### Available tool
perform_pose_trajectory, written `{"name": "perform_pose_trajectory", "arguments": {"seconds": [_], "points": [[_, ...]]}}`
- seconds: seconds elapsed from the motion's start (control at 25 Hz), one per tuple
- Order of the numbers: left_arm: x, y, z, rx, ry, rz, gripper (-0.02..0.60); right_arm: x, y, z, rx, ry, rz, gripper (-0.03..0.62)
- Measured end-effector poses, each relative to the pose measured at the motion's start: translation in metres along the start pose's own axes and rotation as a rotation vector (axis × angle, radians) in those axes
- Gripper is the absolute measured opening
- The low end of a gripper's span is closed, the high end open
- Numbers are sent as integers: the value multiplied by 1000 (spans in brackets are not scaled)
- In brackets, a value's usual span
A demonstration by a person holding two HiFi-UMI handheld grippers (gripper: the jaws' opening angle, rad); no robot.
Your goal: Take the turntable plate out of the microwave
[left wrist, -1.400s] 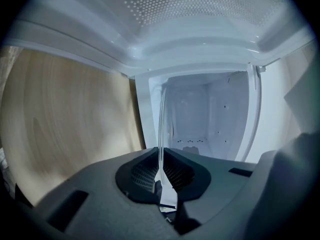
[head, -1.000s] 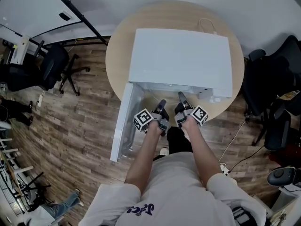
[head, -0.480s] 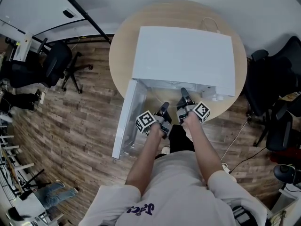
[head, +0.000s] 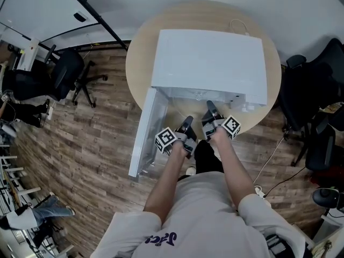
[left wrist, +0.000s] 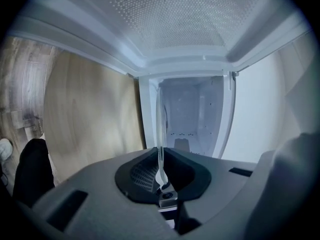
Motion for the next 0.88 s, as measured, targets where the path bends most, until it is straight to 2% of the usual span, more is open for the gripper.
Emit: {"name": "perform_pose_trajectory", "arguments": {"seconds": [0.16,0.32,0.48,0.88], "points": [[-4,1,-10,-12,1,1,37,-6,-2,-8,3,3,29,40],[-14,0,-24,-29,-9,3,37,-11,-10,-23,32,0,11,40],[-21,7,-38,-75,-19,31,38,-15,-26,-34,62,7,6,40],[-43,11,-76,-138,-80,79,39,-36,-44,-83,64,31,34,40]]}}
Point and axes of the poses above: the fingertips, and each gripper's own axes: z forward along the fingers, y to its right, x out of its top, the point moved 3 cm from there along -z, backward along the fingers, and after that the axes turned 11 degrees about -z, right-handed, at the moved point
